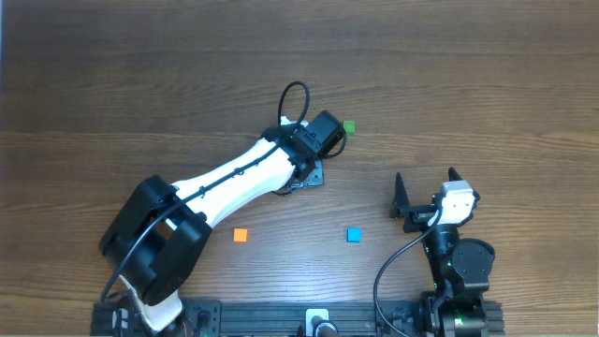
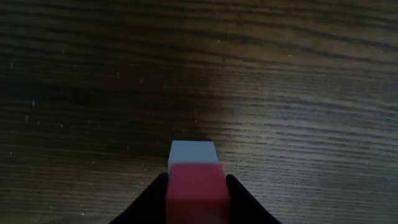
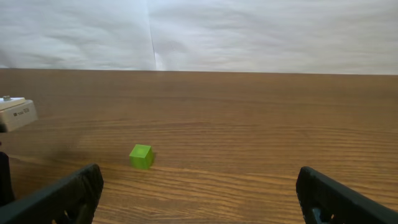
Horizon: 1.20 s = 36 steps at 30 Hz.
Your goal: Stack Cubes
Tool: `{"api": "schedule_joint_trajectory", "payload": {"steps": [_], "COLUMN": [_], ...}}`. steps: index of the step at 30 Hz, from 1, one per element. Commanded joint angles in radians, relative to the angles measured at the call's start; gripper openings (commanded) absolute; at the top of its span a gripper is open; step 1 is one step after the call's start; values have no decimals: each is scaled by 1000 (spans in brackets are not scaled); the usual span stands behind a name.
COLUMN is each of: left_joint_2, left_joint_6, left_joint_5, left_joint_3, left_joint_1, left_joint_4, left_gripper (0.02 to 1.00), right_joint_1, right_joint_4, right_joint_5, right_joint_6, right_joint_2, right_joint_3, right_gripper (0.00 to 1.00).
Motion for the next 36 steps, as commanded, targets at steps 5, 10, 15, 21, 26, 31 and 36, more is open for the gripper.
{"api": "schedule_joint_trajectory", "payload": {"steps": [5, 10, 15, 21, 26, 31, 36], "left_joint_2": [17, 17, 17, 17, 17, 17, 17], "left_joint_6": [-14, -14, -14, -14, -14, -14, -14], "left_joint_5": [-19, -19, -19, -23, -27, -31, -31], "left_joint_3": [-10, -10, -10, -10, -10, -10, -10], "left_joint_1": [6, 6, 6, 6, 6, 6, 6], "left_joint_4": [-13, -13, -13, -13, -13, -12, -12], "left_gripper": [323, 325, 323, 303, 259, 257, 257], "right_joint_1": [2, 2, 2, 2, 2, 2, 2], "right_joint_4": [-2, -2, -2, -2, -2, -2, -2], "right_joint_5": [-3, -3, -3, -3, -3, -3, -3], "right_joint_6": [-2, -1, -2, -1, -2, -1, -2], "right_joint_2": [1, 1, 1, 1, 1, 1, 1], "right_joint_3": [-6, -6, -6, -6, -6, -6, -6], "right_gripper": [991, 993, 993, 993, 993, 991, 993]}}
